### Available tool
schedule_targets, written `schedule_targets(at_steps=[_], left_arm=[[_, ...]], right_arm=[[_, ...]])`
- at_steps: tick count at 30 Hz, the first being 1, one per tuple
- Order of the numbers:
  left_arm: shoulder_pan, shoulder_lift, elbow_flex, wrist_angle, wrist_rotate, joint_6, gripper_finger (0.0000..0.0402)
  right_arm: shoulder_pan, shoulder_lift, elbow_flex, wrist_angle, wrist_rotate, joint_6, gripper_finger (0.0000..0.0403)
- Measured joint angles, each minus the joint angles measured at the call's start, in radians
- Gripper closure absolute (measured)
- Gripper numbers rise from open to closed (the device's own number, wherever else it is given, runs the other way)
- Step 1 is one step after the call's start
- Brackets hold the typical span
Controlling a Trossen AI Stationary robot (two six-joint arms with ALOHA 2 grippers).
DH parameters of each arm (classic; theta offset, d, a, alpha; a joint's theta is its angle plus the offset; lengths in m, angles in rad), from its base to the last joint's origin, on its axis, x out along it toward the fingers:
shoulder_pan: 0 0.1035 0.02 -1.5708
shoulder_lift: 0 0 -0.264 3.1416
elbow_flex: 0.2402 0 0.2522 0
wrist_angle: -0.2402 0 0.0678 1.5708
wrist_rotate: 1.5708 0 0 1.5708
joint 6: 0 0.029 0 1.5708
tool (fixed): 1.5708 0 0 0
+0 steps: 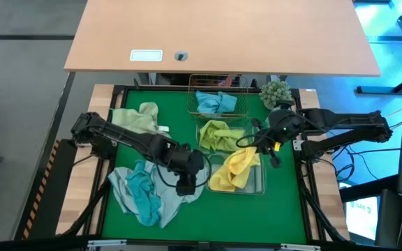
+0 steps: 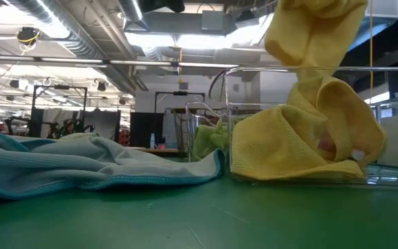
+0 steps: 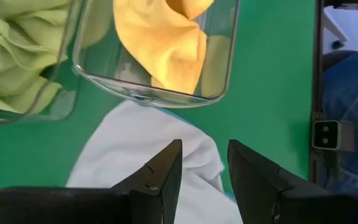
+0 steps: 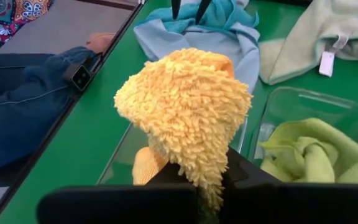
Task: Sort microfiber towel by color & place in baskets
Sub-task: Put the yellow microfiber towel into the bottom transparent bin
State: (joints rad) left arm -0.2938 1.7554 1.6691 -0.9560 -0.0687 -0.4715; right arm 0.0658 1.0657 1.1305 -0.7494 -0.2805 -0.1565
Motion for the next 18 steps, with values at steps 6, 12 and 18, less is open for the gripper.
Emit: schedule_targets(at_steps=[6,12,18], left_arm=[[-0.030,0.000,0.000,0.008,-0.057,-0.021,0.0279],[-0.054,0.000,0.000,0.007,-0.061,-0.028,0.0279],[-0.066,0.000,0.000,0.007,-0.079,-0.087,0.0279]], right_arm=[[0.000,0.000,-0.106,0.079,-0.013,0.063,0.0397],[0.000,0.000,-0.317,0.299,-0.054,0.149,0.0388],[0.000,0.001,-0.511,0.521,-0.056,0.158,0.0387]])
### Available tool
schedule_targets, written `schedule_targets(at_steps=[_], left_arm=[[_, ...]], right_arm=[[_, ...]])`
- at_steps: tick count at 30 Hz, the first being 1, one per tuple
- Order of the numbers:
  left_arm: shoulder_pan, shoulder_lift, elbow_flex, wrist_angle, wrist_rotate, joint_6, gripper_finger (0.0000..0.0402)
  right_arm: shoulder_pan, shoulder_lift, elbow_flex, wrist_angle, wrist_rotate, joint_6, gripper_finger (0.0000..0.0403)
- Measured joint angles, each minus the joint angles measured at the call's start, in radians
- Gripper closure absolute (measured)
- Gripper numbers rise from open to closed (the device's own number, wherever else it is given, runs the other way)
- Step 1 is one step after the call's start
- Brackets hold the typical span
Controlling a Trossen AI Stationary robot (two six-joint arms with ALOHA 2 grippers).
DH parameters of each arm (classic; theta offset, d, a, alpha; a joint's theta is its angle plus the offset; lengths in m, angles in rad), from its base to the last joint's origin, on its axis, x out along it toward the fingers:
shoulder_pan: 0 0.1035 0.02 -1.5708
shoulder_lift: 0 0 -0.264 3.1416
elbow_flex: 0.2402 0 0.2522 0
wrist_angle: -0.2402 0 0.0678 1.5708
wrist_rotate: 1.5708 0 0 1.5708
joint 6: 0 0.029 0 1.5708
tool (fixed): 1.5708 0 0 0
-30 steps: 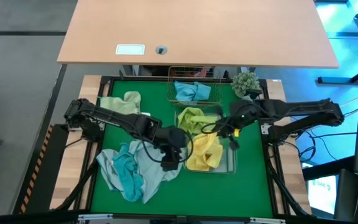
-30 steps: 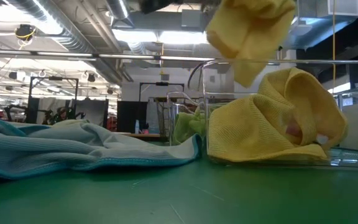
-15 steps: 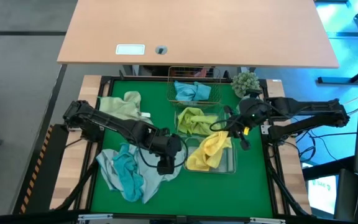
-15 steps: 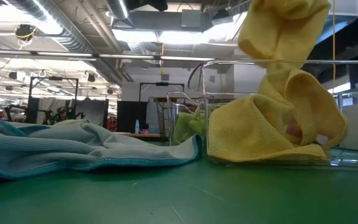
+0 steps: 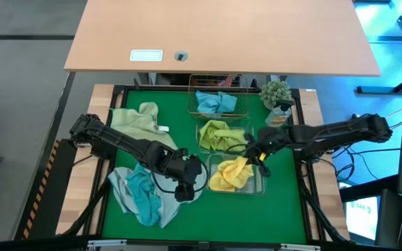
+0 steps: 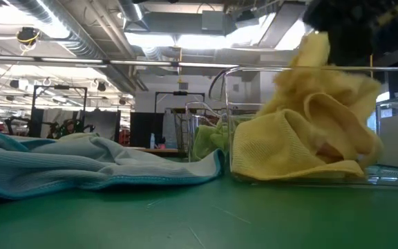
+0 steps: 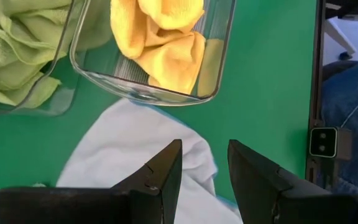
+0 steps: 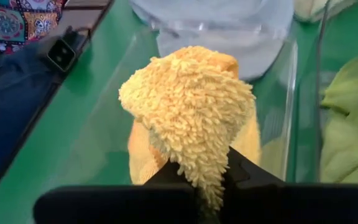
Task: Sort microfiber towel by color & place in baskets
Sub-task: Put the yellow microfiber towel into the bottom transparent bin
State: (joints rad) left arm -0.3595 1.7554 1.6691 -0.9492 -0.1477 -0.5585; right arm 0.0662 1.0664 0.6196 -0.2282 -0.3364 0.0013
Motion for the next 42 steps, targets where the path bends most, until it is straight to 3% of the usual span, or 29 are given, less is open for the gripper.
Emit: schedule_targets(at_steps=[10,17,21,31,36,42], left_arm=[[-0.008,0.000,0.000,-0.022,0.015,-0.025,0.0279],[-0.025,0.000,0.000,-0.126,0.084,-0.191,0.0279],[-0.036,0.000,0.000,-0.159,0.080,-0.266,0.0274],[-0.042,0.001,-0.004,-0.163,-0.019,-0.322,0.0234],[-0.042,0.002,-0.036,-0.164,-0.046,-0.322,0.0230],[-0.042,0.002,-0.099,-0.165,-0.050,-0.322,0.0230]], right_arm=[[0.000,0.024,-0.109,0.060,0.003,0.053,0.0373],[0.000,0.049,-0.111,0.071,0.001,0.070,0.0360],[0.000,0.051,-0.114,0.104,-0.023,0.077,0.0330],[0.000,0.051,-0.112,0.121,-0.031,0.116,0.0211],[0.000,0.051,-0.098,0.120,-0.053,0.244,0.0190],[0.000,0.051,-0.042,0.119,-0.171,0.283,0.0192]])
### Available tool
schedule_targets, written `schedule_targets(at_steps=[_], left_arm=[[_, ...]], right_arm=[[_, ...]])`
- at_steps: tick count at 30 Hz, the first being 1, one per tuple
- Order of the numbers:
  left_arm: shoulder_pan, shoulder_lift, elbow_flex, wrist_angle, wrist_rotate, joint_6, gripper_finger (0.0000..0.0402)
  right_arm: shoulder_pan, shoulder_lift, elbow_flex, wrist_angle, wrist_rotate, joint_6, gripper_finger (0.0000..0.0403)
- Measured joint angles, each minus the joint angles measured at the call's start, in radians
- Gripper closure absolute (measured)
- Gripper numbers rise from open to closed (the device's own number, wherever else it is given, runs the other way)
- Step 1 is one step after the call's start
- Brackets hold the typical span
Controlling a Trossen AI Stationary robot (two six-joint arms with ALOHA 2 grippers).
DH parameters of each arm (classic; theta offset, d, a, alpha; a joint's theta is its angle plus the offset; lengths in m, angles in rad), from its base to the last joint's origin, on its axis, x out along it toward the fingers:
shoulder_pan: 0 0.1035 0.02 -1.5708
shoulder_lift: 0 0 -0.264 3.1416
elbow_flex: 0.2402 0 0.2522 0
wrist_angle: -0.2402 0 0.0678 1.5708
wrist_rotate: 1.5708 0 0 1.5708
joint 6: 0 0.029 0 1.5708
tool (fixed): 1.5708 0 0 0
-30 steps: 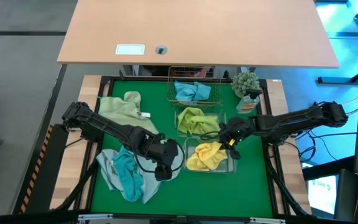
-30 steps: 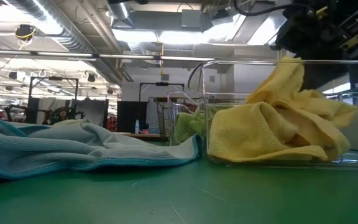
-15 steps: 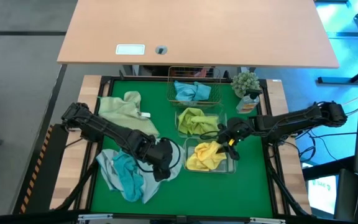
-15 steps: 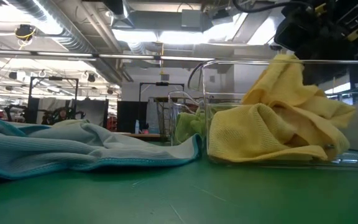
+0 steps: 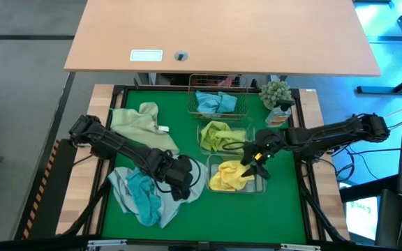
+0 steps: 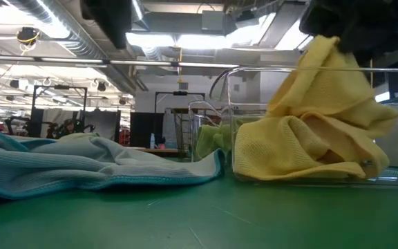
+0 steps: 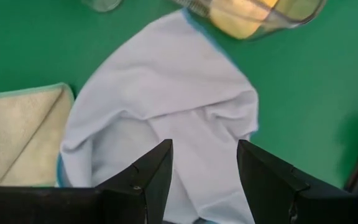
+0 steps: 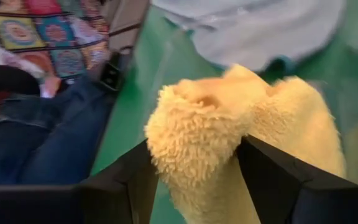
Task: Sort microfiber towel by color & place in baskets
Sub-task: Put the yellow microfiber towel into the bottom transparent bin, then put the light blue microfiber towel into the wire basket
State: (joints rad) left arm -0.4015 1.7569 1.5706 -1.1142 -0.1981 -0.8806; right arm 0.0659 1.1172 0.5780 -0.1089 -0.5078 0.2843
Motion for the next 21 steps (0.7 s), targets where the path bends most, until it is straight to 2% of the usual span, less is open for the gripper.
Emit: schedule_targets(at_steps=[9,21], left_arm=[[0.000,0.000,-0.118,0.058,-0.001,0.000,0.0230],[0.000,0.000,-0.312,0.364,0.000,0.000,0.0230]], right_arm=[[0.000,0.000,0.090,0.000,-0.017,-0.088,0.0193],[0.000,0.000,0.198,-0.035,-0.016,-0.213,0.0193]])
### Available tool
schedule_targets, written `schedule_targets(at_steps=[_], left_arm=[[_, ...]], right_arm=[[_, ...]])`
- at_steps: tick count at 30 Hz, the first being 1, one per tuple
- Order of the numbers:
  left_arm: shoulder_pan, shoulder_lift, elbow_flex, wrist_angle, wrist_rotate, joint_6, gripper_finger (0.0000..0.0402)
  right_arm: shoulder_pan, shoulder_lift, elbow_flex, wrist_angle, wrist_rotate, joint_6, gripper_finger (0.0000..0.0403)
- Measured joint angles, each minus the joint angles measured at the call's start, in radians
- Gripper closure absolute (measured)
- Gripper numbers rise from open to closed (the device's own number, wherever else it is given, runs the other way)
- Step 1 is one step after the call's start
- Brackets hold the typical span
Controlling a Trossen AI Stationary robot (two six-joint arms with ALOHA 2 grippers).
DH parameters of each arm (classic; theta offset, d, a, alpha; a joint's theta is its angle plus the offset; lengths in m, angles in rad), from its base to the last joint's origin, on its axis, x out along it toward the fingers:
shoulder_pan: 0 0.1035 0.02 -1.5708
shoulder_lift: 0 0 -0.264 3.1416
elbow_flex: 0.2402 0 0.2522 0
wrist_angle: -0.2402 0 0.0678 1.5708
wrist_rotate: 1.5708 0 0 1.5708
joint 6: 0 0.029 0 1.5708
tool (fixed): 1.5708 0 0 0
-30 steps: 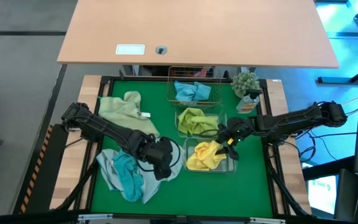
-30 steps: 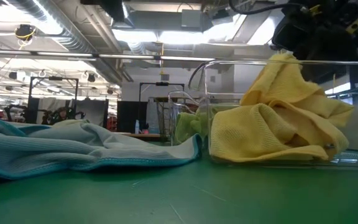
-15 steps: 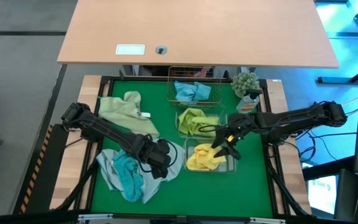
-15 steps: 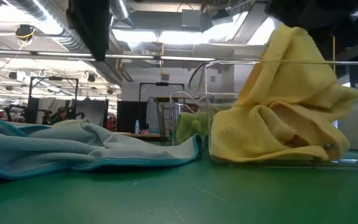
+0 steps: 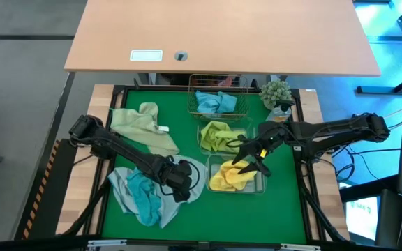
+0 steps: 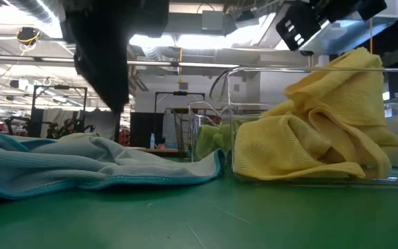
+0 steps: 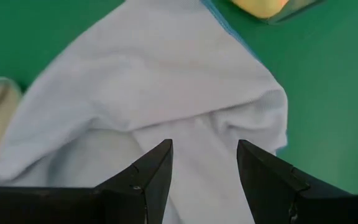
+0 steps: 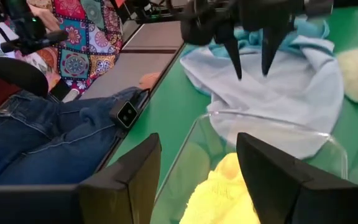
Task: Sort microfiber towel by color & place in baskets
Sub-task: Put the light blue microfiber towel into the wire basket
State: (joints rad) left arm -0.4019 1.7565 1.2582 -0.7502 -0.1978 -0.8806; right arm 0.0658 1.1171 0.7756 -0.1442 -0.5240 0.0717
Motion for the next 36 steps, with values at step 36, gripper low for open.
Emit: schedule_targets(at_steps=[36], left_arm=[[0.010,-0.001,-0.373,0.434,-0.131,0.075,0.0328]], right_arm=[[0.000,-0.003,0.042,-0.045,0.070,-0.055,0.0194]])
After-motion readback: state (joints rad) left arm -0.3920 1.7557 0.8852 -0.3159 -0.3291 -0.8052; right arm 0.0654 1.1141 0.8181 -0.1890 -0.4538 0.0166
